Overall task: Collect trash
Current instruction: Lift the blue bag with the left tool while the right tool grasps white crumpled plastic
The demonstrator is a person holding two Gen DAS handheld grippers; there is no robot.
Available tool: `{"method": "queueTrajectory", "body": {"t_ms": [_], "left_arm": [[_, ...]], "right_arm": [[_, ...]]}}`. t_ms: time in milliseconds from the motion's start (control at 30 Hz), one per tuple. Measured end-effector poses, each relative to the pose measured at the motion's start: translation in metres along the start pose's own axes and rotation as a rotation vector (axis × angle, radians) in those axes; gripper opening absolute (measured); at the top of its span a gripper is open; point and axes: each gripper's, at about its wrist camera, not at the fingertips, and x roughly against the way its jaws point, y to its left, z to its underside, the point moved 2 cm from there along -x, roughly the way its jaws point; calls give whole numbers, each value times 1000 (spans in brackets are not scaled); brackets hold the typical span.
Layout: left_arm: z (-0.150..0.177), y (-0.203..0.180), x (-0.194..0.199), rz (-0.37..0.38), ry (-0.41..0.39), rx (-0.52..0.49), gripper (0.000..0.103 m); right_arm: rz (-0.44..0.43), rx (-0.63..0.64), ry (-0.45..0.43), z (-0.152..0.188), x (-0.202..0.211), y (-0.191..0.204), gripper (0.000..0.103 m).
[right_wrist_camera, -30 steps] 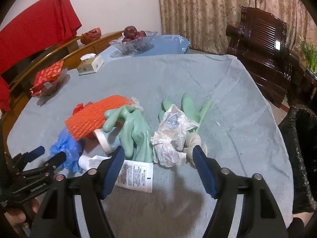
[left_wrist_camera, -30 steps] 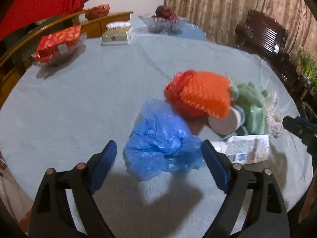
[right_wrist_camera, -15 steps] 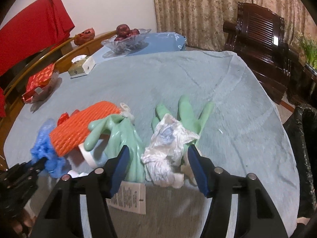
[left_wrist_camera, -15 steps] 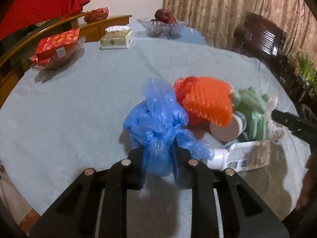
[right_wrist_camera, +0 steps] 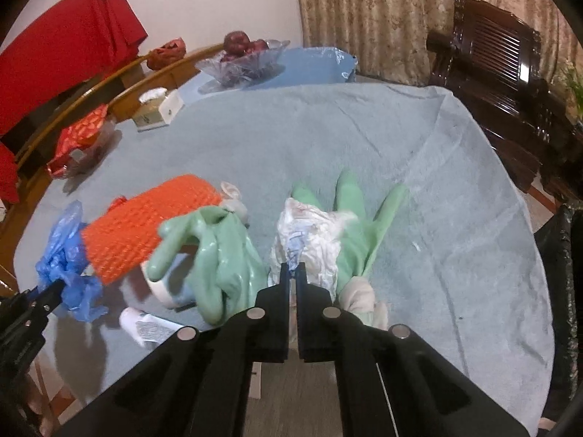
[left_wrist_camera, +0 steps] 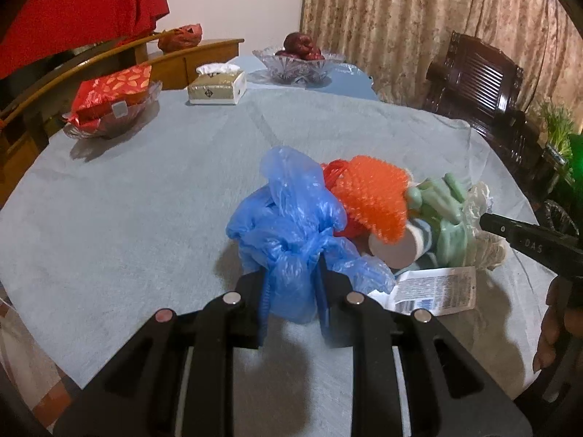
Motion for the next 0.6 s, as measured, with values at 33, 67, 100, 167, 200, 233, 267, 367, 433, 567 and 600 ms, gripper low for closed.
{"method": "queueTrajectory", "body": {"t_ms": [33, 67, 100, 167, 200, 233, 267, 367, 433, 567, 600], "left_arm": [[-1, -2, 5, -4, -7, -3, 21], [-2, -5, 10, -11, -13, -7, 21], [-3, -7, 14, -21, -17, -13, 21], [-4, -11, 23, -33, -30, -21, 21], [-5, -12, 26, -39, -32, -23, 21], [-6, -13, 32, -38, -39, -22, 21], [-7, -14, 36, -40, -45, -22, 21], [-10, -18, 52, -42, -60, -18, 21], [-13, -24, 61, -37, -71, -23, 21], [-16, -49, 82, -13, -96, -58, 21], [-17, -58, 86, 3, -99, -66, 21]], "right_arm": [[-6, -3, -6, -1, 5, -1, 3], [-8, -4, -15, -2, 11, -2, 3], [-12, -5, -21, -3, 16, -2, 3], [-24, -6, -37, -5, 30, -4, 3], [-28, -7, -43, -6, 35, -4, 3], [-35, -9, -52, -6, 43, -5, 3], [-38, -6, -64, -7, 51, -5, 3], [-49, -2, -98, -9, 73, -6, 3], [-54, -5, -115, -9, 88, -10, 3], [-52, -14, -145, -9, 116, -23, 3], [-47, -16, -154, -9, 126, -30, 3]]}}
